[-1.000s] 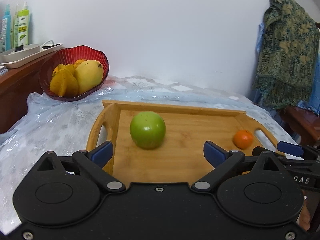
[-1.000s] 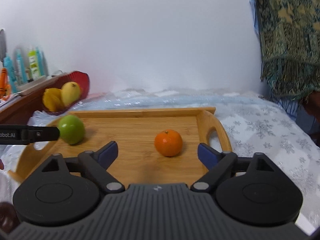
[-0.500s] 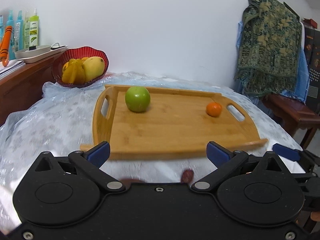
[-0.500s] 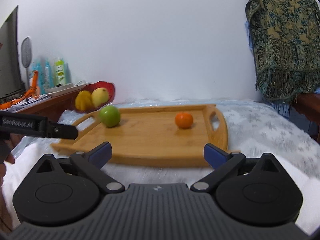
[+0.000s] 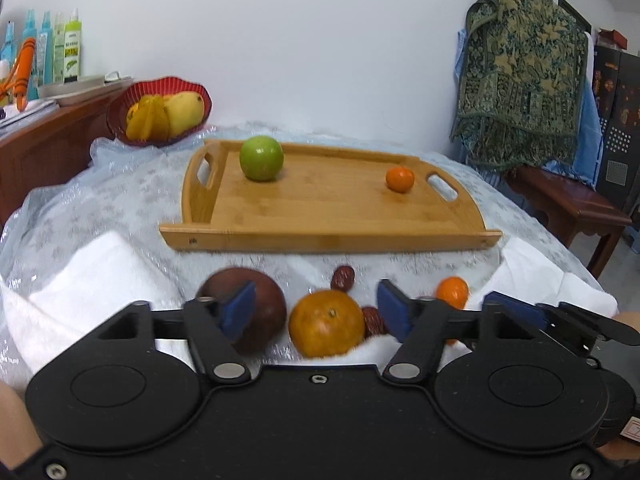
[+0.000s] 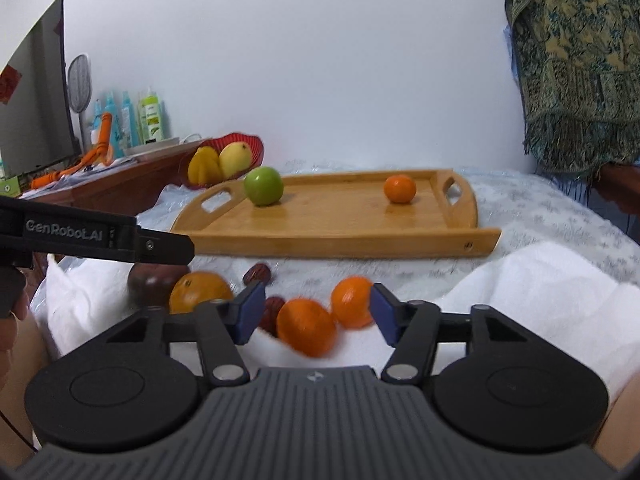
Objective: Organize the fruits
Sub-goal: 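Grasp the large orange with the left gripper while the right gripper grasps another tangerine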
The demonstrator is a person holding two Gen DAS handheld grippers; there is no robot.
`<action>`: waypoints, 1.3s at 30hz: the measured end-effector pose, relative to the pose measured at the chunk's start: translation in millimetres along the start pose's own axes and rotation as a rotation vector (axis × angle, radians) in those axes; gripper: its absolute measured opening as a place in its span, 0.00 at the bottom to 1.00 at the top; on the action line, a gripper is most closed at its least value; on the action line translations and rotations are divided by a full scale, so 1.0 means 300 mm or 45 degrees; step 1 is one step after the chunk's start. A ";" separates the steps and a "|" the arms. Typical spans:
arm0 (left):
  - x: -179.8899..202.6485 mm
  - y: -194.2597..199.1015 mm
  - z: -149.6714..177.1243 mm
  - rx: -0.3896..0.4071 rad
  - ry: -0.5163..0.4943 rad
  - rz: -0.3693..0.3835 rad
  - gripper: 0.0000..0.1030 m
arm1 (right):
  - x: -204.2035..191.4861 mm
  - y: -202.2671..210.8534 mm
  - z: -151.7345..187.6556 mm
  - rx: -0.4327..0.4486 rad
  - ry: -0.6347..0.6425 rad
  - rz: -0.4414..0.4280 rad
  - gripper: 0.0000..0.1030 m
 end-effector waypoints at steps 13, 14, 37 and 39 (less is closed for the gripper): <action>0.022 -0.065 0.051 -0.085 -0.032 -0.032 0.44 | -0.007 -0.048 0.031 -0.086 -0.022 0.005 0.45; 0.025 -0.070 0.052 -0.085 -0.031 -0.031 0.44 | -0.007 -0.052 0.033 -0.093 -0.029 0.002 0.45; 0.045 -0.159 0.099 -0.124 0.019 -0.013 0.46 | -0.028 -0.104 0.055 -0.141 0.016 0.030 0.45; 0.043 -0.160 0.099 -0.122 0.023 -0.009 0.47 | -0.029 -0.104 0.055 -0.140 0.019 0.031 0.45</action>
Point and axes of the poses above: each gripper's, at about its wrist camera, not at the fingertips, and y roughly against the way its jaws point, x to its right, z to its underside, the point moved 3 cm from there along -y, roughly the way its jaws point, and after that the axes turned 8 degrees about -z, right-handed, at the moved point
